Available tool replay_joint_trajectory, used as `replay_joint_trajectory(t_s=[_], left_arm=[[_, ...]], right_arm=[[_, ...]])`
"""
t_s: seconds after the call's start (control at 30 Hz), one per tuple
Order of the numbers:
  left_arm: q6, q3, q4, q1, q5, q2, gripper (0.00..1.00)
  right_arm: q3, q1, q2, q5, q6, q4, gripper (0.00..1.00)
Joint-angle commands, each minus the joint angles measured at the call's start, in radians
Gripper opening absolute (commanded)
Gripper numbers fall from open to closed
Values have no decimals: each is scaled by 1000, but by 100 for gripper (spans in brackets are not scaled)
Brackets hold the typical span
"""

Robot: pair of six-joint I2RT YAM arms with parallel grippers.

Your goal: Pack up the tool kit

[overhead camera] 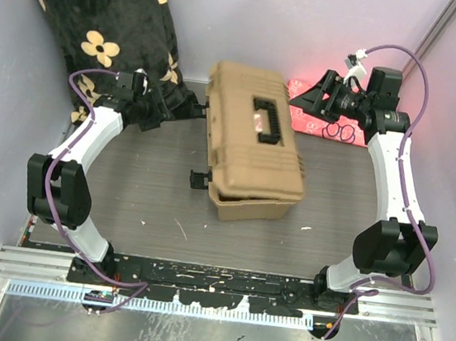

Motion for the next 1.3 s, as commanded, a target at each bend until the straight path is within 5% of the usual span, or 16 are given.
replay_joint_trajectory(t_s=[0.0,0.43,0.77,1.27], left_arm=[[6,2,53,-5,-17,-21,56],[-65,49,126,-14,98,51,57],[-78,123,151,-66,132,117,57],[-84,113,157,-71,142,128,57]], right_arm=[[4,22,-56,22,5,16,78],[265,379,96,499,-175,-192,79],[345,518,250,802,-254,-288,81],[426,567,336,661,-226,-293,100]])
